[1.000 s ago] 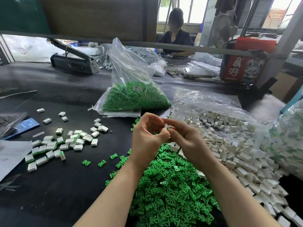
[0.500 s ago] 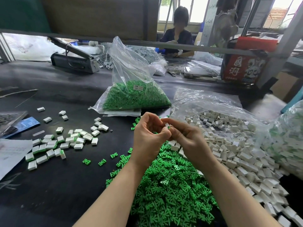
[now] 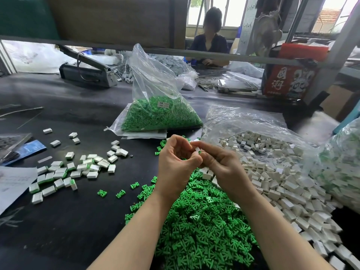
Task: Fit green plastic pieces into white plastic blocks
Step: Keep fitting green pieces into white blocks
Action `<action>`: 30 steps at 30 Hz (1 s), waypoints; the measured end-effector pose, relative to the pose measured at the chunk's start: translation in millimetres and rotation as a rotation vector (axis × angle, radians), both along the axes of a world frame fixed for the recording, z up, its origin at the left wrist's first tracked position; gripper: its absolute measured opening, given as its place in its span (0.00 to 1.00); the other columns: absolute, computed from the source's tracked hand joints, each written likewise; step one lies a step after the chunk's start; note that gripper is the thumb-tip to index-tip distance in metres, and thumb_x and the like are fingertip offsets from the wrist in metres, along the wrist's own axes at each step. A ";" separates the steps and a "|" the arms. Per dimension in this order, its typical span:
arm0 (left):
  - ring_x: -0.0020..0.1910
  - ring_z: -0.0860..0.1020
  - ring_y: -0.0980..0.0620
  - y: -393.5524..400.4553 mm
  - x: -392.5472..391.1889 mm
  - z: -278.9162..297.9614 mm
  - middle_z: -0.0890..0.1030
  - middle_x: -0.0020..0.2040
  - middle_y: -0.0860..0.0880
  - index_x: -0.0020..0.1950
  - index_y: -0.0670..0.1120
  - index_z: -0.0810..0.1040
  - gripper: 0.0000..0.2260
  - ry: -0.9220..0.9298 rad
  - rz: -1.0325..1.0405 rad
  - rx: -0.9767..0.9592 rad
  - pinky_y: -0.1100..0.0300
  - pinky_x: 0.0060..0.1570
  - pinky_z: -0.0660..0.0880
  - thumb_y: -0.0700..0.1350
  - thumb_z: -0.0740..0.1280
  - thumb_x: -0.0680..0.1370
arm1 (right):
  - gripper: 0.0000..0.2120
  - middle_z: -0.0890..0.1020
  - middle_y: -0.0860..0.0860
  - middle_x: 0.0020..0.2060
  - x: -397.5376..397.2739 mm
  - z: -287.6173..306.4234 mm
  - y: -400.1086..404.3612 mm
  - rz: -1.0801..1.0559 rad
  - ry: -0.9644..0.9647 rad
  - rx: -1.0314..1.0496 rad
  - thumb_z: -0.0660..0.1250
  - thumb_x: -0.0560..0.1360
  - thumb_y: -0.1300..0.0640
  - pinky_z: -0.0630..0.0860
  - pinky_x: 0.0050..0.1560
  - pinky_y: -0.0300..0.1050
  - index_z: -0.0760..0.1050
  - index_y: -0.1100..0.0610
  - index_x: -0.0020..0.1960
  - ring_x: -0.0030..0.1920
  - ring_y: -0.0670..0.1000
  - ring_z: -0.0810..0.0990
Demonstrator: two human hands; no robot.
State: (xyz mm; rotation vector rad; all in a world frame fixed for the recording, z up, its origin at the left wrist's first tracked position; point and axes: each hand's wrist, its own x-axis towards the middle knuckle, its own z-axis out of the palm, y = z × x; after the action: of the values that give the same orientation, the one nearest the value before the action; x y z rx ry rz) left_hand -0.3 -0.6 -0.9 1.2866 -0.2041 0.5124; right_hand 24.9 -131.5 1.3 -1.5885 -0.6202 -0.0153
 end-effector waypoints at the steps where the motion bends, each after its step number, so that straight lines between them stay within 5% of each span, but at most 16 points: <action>1: 0.33 0.73 0.58 0.4 -0.1 -0.5 0.75 0.33 0.52 0.42 0.43 0.71 0.09 0.000 -0.001 0.000 0.65 0.35 0.75 0.34 0.69 0.68 | 0.13 0.84 0.60 0.50 -0.2 0.0 0.1 0.001 0.003 0.008 0.66 0.76 0.55 0.77 0.57 0.64 0.81 0.46 0.59 0.53 0.64 0.81; 22: 0.37 0.73 0.51 0.8 -0.1 -1.5 0.74 0.36 0.48 0.41 0.44 0.72 0.08 0.022 -0.006 -0.007 0.50 0.41 0.78 0.34 0.69 0.69 | 0.14 0.83 0.62 0.51 -3.7 1.7 0.7 0.018 0.031 0.040 0.65 0.79 0.62 0.78 0.59 0.61 0.81 0.47 0.58 0.55 0.65 0.81; 30: 0.37 0.72 0.52 0.8 0.1 -3.0 0.74 0.36 0.47 0.41 0.44 0.71 0.09 0.025 -0.006 -0.011 0.54 0.40 0.77 0.35 0.69 0.68 | 0.14 0.83 0.64 0.52 -3.4 0.9 0.6 0.023 0.039 0.042 0.64 0.79 0.63 0.78 0.59 0.59 0.80 0.48 0.59 0.55 0.65 0.80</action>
State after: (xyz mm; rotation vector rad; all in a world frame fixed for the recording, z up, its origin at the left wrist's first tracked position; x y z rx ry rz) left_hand -0.2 0.2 -3.9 1.2811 -0.1838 0.4918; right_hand 21.6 -130.9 2.2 -1.5377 -0.6047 0.0198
